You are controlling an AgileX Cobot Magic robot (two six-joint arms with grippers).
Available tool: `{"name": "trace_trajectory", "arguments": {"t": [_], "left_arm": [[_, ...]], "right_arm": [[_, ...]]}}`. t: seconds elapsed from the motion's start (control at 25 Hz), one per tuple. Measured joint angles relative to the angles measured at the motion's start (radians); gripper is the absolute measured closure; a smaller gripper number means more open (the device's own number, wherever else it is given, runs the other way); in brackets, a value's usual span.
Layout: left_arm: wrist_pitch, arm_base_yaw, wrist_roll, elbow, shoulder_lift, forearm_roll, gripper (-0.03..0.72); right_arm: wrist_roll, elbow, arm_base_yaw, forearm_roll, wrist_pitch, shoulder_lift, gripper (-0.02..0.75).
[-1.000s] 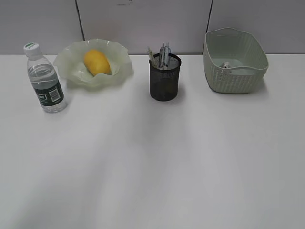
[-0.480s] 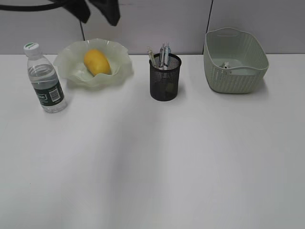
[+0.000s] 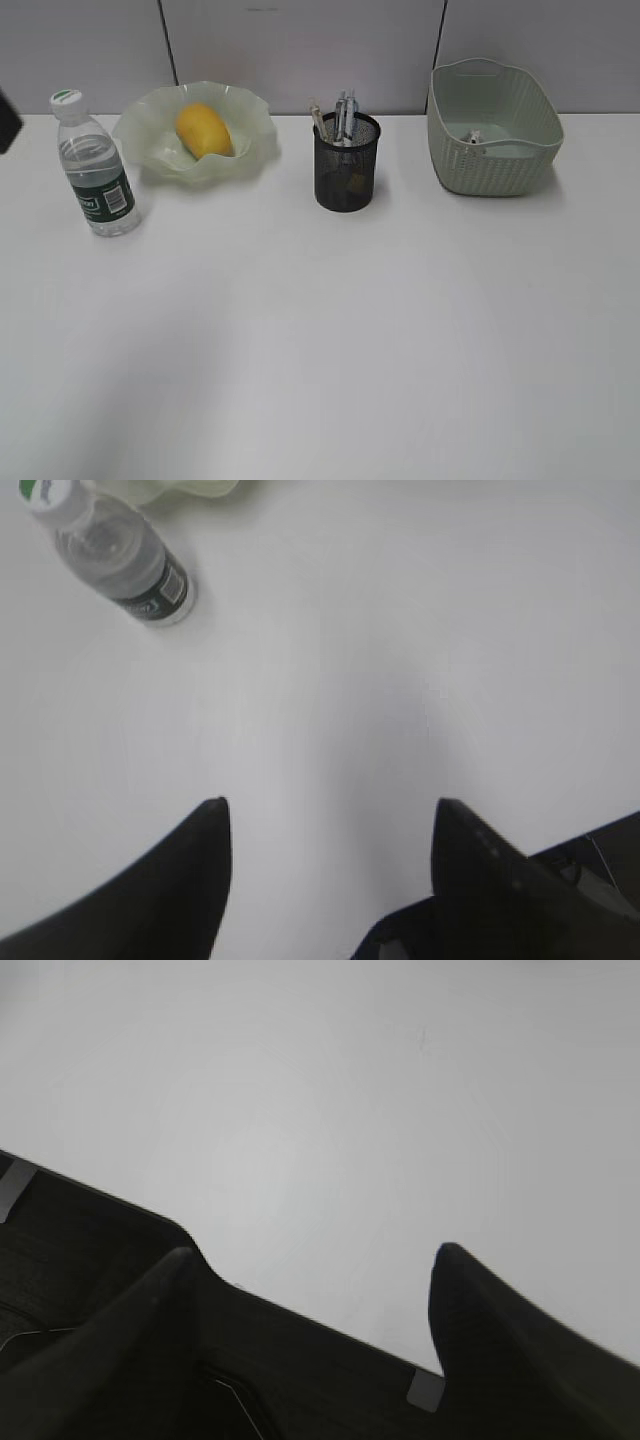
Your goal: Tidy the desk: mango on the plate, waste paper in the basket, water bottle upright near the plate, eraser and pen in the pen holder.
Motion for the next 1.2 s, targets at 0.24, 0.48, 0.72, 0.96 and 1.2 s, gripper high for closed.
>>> {"name": "trace_trajectory", "arguments": {"t": [0.24,0.48,0.72,0.96,1.2], "left_arm": [[-0.002,0.000,0.000,0.252,-0.337,0.002,0.211],[0.001,0.000,0.002,0.461,-0.691,-0.001,0.209],[0.005,0.000,0.024,0.584,-0.927,-0.010,0.182],[0.001,0.000,0.041,0.696,-0.998,-0.031,0.179],[-0.131,0.000,0.125,0.740,-1.000,-0.082,0.179]], "right_arm": [[0.000,0.000,0.000,0.000,0.000,0.000,0.177],[0.000,0.000,0.000,-0.006,0.000,0.000,0.177],[0.000,0.000,0.000,-0.006,0.000,0.000,0.177],[0.000,0.000,0.000,-0.006,0.000,0.000,0.177],[0.000,0.000,0.000,-0.006,0.000,0.000,0.177]]}}
